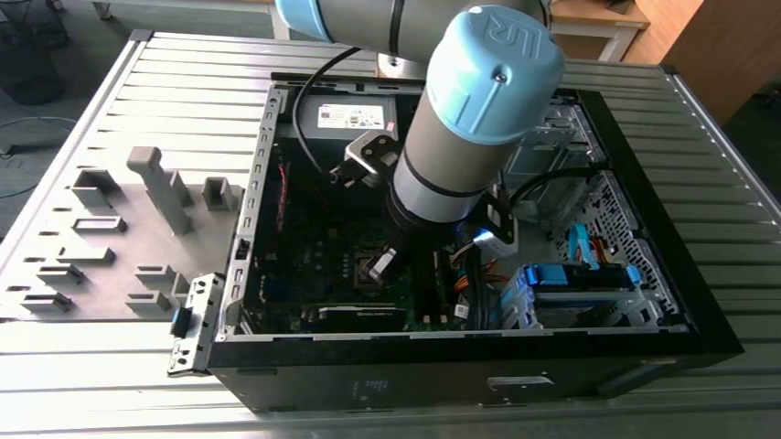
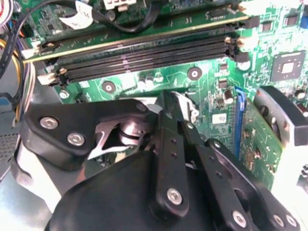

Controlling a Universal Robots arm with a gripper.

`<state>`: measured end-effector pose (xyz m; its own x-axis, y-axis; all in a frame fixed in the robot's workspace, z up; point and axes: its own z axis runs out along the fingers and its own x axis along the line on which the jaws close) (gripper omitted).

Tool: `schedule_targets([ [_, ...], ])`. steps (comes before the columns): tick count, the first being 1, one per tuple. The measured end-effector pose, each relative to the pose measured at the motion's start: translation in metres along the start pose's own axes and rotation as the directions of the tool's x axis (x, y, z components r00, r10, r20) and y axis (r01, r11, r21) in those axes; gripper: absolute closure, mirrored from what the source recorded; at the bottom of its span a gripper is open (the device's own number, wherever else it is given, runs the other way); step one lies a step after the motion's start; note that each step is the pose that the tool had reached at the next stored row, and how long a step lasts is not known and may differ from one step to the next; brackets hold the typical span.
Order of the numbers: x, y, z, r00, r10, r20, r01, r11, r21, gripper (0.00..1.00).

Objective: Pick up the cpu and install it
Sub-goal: 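Install the first cpu locking lever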

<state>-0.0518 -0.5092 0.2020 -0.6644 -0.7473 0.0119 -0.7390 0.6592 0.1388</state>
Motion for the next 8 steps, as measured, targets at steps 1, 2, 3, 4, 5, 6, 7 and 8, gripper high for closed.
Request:
schedule_targets([
  [1, 0.0, 0.0001, 0.0001, 1.0, 0.0, -0.002, 0.0, 1.0, 0.0018, 0.89],
  [2, 0.0, 0.0001, 0.0003, 1.0, -0.001, -0.0048, 0.001, 1.0, 0.0042, 0.89],
  [3, 0.0, 0.0001, 0.0004, 1.0, -0.004, -0.0077, 0.004, 1.0, 0.0064, 0.89],
  [4, 0.0001, 0.0, 0.0008, 0.9999, -0.01, -0.0099, 0.01, 0.9999, 0.0075, 0.89],
  [5, 0.0001, 0.0, 0.0014, 0.9997, -0.019, -0.012, 0.019, 0.9998, 0.0083, 0.89],
  [6, 0.0001, -0.0001, 0.0021, 0.9994, -0.032, -0.0142, 0.032, 0.9994, 0.0088, 0.89],
  [7, 0.0001, -0.0002, 0.0028, 0.9988, -0.047, -0.0166, 0.047, 0.9989, 0.0091, 0.89],
  [8, 0.0001, -0.0002, 0.0028, 0.9983, -0.055, -0.018, 0.055, 0.9984, 0.0093, 0.89],
])
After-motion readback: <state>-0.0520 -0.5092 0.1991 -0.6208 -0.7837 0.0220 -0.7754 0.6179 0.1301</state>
